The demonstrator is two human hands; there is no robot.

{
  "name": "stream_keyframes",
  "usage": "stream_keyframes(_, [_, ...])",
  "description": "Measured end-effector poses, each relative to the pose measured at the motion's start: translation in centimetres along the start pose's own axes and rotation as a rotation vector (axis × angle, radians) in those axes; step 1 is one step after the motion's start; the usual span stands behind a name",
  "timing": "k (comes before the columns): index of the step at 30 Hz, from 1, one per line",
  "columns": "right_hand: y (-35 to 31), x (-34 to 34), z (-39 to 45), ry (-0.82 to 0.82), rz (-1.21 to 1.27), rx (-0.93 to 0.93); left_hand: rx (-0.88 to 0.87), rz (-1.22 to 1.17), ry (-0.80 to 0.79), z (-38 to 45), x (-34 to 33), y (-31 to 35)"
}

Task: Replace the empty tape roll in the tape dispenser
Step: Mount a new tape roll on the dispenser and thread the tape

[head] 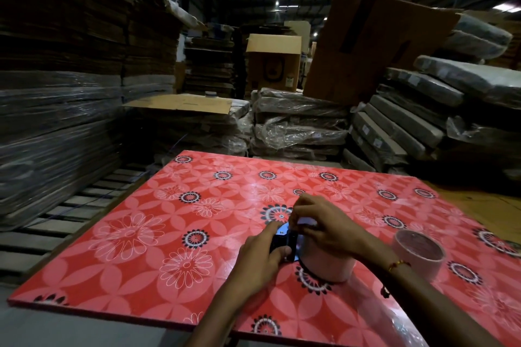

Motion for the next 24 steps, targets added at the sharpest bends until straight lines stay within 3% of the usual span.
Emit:
stream_keyframes(13, [0.1,-0.3,-0.1,0.016,0.004,0.065,-0.054,0.018,-0.131,1.1,1.7,-0.8])
stream_keyframes(24, [-0.8,-1.0,-0.3,0.114,0.044,-0.049,-0.093,0.054,-0.168,1.6,1.8,-1.2])
Point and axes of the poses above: each hand's wrist, its own z-axis towards the middle knuckle, its own x-axis out of the back of the hand, y = z × x, the point moved 1 cm from there along z, towards the middle knuckle, and after that the axes turned 5 degrees about -y, right-handed, at the moved point
